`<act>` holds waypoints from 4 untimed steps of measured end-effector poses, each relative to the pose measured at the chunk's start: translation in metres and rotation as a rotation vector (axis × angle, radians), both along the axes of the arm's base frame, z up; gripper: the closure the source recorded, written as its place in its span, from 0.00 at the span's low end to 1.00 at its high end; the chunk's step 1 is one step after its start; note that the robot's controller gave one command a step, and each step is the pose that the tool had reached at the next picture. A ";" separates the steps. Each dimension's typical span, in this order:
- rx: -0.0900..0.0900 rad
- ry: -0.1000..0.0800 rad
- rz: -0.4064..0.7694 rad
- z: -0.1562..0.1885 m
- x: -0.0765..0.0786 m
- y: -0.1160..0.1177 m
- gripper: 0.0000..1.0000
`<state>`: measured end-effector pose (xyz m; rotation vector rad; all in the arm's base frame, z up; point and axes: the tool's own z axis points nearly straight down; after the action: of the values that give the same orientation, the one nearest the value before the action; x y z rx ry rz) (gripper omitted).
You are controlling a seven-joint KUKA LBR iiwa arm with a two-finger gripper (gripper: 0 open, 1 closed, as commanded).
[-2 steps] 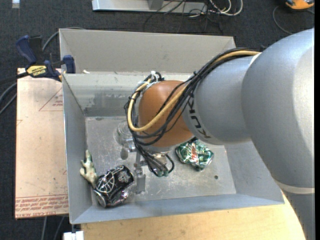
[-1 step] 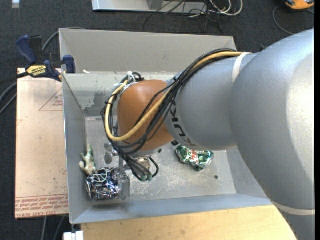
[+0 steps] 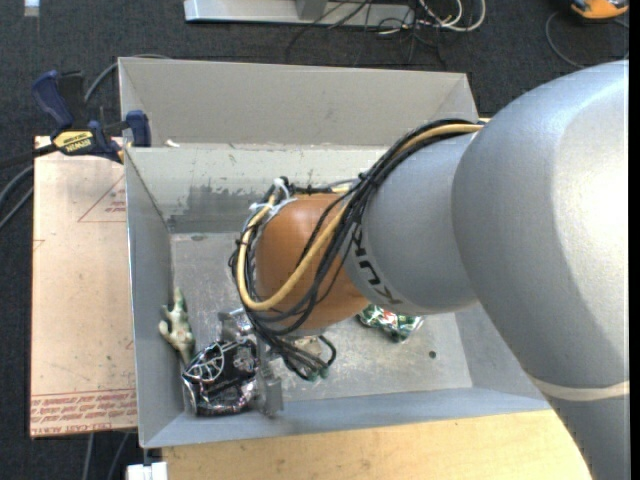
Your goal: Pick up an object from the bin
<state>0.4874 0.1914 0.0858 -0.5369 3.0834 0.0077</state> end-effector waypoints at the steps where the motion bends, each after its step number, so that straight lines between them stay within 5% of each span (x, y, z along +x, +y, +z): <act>1: -0.004 0.012 -0.033 -0.016 0.014 0.044 0.00; 2: 0.004 -0.017 0.129 -0.012 0.005 0.034 1.00; 3: 0.004 -0.017 0.129 -0.012 0.005 0.034 1.00; 4: 0.004 -0.017 0.193 0.094 0.013 0.032 1.00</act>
Offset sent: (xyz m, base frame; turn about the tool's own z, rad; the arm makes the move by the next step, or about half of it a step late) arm -0.0002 0.0329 -0.0158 -0.1331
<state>0.5008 0.2231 0.1795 -0.8267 3.0007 0.0108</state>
